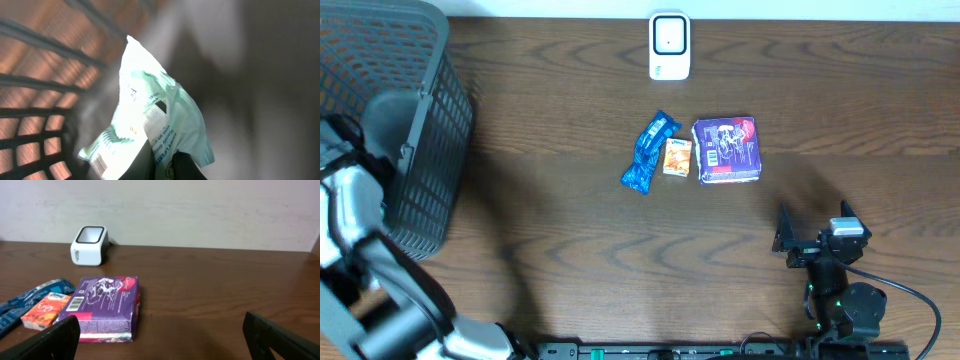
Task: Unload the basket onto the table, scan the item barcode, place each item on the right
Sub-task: 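Carry the wipes pack out and set it left of the blue snack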
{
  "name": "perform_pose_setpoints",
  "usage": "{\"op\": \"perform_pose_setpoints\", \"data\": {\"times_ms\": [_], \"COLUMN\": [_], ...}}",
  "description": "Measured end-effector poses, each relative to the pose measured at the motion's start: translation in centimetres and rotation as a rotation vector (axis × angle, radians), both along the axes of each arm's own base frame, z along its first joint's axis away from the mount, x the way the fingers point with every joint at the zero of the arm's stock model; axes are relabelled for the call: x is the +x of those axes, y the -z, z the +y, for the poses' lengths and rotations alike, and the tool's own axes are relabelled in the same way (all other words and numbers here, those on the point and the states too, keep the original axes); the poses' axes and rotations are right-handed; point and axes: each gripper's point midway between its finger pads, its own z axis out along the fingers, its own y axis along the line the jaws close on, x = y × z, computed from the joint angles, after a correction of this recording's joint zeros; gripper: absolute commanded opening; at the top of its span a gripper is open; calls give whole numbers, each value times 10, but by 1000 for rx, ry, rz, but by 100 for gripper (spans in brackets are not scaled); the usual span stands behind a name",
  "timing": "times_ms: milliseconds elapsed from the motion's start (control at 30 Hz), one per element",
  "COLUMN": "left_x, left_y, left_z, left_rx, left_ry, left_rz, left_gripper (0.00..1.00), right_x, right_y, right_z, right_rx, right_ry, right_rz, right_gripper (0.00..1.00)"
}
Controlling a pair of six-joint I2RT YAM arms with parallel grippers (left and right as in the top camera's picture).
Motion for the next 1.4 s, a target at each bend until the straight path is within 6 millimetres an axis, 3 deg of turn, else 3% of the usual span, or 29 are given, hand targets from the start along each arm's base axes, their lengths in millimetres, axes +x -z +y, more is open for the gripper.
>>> {"op": "perform_pose_setpoints", "data": {"times_ms": [67,200,367,467,533,667,767,833,867,1033,1167,1400], "left_x": [10,23,11,-5,-13,-18,-6,8,21,67,99,137], "left_y": [-44,-159,-278,-331,-355,-377,-369,-354,-335,-248,-177,-77], "left_z": [-9,-38,-93,-135,-171,-241,-292,-323,-348,-401,-419,-430], "left_rx": [14,57,44,4,-59,-233,-383,-466,-521,-547,-474,-390], "left_ry": [26,92,192,267,335,502,632,706,766,786,733,676], "left_rz": [-147,-538,-955,-1143,-1240,-1326,-1289,-1224,-1149,-869,-692,-502], "left_gripper": [7,7,7,7,7,7,8,7,7,7,7,8], "right_x": [0,0,0,0,0,0,0,0,0,0,0,0], "right_y": [0,0,0,0,0,0,0,0,0,0,0,0], "right_z": [0,0,0,0,0,0,0,0,0,0,0,0], "right_rx": [0,0,0,0,0,0,0,0,0,0,0,0], "right_ry": [0,0,0,0,0,0,0,0,0,0,0,0], "right_rz": [0,0,1,0,0,0,0,0,0,0,0,0], "right_gripper": [99,99,99,99,99,99,99,99,99,99,99,99]}}
